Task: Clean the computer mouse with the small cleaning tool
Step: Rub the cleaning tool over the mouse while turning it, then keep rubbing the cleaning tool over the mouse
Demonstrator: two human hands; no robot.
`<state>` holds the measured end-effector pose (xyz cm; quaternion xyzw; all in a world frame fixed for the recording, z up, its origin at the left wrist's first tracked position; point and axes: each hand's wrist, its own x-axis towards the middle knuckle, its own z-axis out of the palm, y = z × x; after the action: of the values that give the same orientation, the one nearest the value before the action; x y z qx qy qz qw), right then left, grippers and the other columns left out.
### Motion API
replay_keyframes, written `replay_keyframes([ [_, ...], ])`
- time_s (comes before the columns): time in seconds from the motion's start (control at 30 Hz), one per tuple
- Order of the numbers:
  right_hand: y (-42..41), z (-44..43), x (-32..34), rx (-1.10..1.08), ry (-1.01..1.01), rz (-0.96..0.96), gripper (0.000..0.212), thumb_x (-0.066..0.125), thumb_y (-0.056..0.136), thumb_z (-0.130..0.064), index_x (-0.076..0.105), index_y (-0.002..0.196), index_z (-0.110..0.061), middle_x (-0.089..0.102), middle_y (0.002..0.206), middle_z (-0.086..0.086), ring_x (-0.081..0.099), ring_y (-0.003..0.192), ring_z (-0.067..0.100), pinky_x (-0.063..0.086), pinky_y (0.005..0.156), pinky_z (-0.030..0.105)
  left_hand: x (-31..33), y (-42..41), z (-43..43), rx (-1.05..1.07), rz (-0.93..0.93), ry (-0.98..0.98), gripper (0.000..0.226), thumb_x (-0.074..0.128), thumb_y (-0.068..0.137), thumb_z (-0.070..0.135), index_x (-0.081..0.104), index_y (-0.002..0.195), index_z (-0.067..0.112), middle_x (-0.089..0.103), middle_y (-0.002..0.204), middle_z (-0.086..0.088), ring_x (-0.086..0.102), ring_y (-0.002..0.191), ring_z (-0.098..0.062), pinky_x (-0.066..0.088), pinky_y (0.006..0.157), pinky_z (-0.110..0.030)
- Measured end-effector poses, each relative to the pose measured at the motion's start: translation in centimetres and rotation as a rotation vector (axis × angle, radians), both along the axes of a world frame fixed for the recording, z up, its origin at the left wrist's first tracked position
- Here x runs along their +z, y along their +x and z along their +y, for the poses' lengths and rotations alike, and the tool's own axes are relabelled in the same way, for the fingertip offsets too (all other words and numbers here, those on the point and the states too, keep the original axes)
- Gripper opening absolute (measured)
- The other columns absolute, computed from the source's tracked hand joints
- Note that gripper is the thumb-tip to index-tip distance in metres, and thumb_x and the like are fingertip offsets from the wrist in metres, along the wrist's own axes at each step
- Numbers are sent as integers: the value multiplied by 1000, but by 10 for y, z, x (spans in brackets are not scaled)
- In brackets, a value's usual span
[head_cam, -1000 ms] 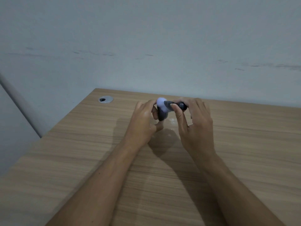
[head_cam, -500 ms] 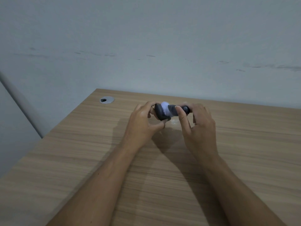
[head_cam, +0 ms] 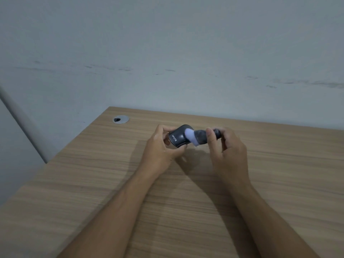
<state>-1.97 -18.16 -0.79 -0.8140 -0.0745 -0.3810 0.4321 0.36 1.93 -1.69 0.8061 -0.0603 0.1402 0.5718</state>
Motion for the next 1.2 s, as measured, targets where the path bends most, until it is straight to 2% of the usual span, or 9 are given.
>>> replay_keyframes([
  [0.17, 11, 1, -10, -53, -30, 37, 7, 70, 105, -30, 76, 105, -26, 66, 94, -18, 58, 90, 14, 46, 87, 32, 0, -3, 6, -21, -28, 23, 56, 97, 81, 21, 64, 126, 29, 74, 111, 26, 63, 95, 22, 47, 80, -5],
  [0.23, 13, -1, -11, -92, -24, 55, 9, 69, 106, -32, 76, 106, -26, 63, 93, -20, 56, 93, 15, 43, 88, 28, -2, -3, 8, -27, -45, 32, 56, 97, 81, 14, 66, 126, 26, 74, 114, 25, 63, 97, 25, 44, 82, 0],
  [0.33, 7, 4, -3, -98, 16, 2, 15, 65, 108, -35, 74, 110, -23, 66, 97, -18, 57, 96, 17, 38, 85, 14, -6, 0, 7, 12, -97, 83, 57, 96, 81, 13, 66, 125, 34, 75, 124, 17, 67, 115, 5, 47, 88, -8],
  [0.43, 1, 15, -1, -30, -96, -93, 14, 68, 107, -28, 74, 110, -15, 69, 99, -7, 55, 94, 19, 42, 85, 23, -5, 0, 3, 59, -141, 188, 57, 93, 80, 14, 67, 127, 34, 69, 118, 23, 64, 120, -16, 56, 98, -36],
  [0.57, 14, 9, -9, -98, -99, -32, 19, 67, 106, -34, 75, 112, -18, 71, 102, -7, 56, 96, 22, 40, 87, 25, -5, -2, 5, 42, -215, 264, 59, 95, 79, 17, 67, 129, 32, 72, 120, 23, 59, 117, -12, 54, 101, -46],
  [0.7, 8, 9, -4, -109, -19, 1, 21, 63, 108, -38, 74, 113, -22, 69, 102, -10, 57, 99, 22, 37, 88, 12, -7, 3, 10, 109, -281, 328, 57, 94, 81, 21, 65, 127, 36, 74, 121, 20, 56, 112, -13, 55, 97, -51],
  [0.87, -2, 25, 1, -41, -92, -110, 21, 63, 109, -33, 72, 112, -14, 68, 101, -5, 53, 94, 19, 45, 87, 29, -2, 2, 4, 151, -418, 478, 52, 88, 85, 20, 58, 121, 41, 72, 107, 23, 58, 98, -24, 53, 87, -55],
  [1.0, 8, 23, -6, -149, -41, -20, 27, 58, 108, -46, 71, 113, -23, 67, 101, -12, 54, 96, 18, 50, 90, 51, 0, 5, 6, 146, -512, 553, 44, 86, 85, 15, 70, 123, 29, 76, 108, 15, 59, 93, -27, 53, 82, -53],
  [1.2, 6, 10, 1, -201, 53, -14, 23, 57, 109, -48, 69, 109, -28, 61, 96, -20, 50, 98, 12, 50, 91, 53, 2, 12, 6, 159, -596, 629, 69, 89, 75, 2, 66, 133, 29, 78, 123, 14, 62, 97, -27, 56, 78, -52],
])
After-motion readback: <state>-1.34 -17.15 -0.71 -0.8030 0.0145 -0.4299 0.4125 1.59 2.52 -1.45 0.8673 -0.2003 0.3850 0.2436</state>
